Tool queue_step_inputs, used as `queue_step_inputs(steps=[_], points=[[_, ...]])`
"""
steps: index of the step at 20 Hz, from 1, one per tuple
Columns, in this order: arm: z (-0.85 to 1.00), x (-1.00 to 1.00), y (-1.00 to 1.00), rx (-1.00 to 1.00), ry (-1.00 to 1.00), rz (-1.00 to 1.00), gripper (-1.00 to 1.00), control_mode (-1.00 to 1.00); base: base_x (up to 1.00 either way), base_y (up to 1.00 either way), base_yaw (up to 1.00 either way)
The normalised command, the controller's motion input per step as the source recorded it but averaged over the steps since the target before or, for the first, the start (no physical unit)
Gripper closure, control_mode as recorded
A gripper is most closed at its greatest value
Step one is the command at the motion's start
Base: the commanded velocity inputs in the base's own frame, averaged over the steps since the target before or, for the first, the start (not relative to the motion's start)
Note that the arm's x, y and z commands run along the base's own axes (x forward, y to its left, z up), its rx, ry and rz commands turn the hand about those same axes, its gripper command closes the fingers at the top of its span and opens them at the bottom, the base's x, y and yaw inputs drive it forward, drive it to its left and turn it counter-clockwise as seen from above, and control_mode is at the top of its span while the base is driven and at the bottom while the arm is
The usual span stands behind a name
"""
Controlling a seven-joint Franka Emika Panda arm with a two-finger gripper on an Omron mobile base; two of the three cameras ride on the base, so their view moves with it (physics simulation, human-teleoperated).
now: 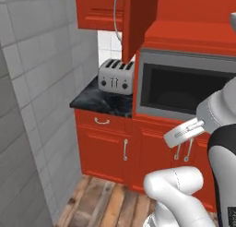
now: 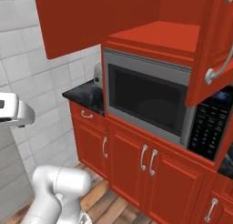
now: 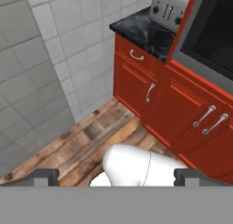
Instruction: Move the bowls from the cabinet to the plates on the dining table.
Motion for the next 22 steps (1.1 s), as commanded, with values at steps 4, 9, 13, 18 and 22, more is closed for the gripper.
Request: queue_step_inputs(steps=[4,9,13,18,22], points=[[0.00,0.00,0.00,0.00,0.00,0.00,-1.00,1.00,0.38,-0.20,-0.39],[0.00,0.00,0.00,0.00,0.00,0.00,-1.00,1.00,0.20,-0.30,-0.49],[0.00,0.00,0.00,0.00,0.00,0.00,-1.00,1.00,0.27,-0.03,-0.46],[0.00,0.00,0.00,0.00,0.00,0.00,-1.00,1.00,0.35,-0.09,-0.48],[0.00,0.00,0.00,0.00,0.00,0.00,-1.00,1.00,0.38,-0.03,-0.39]])
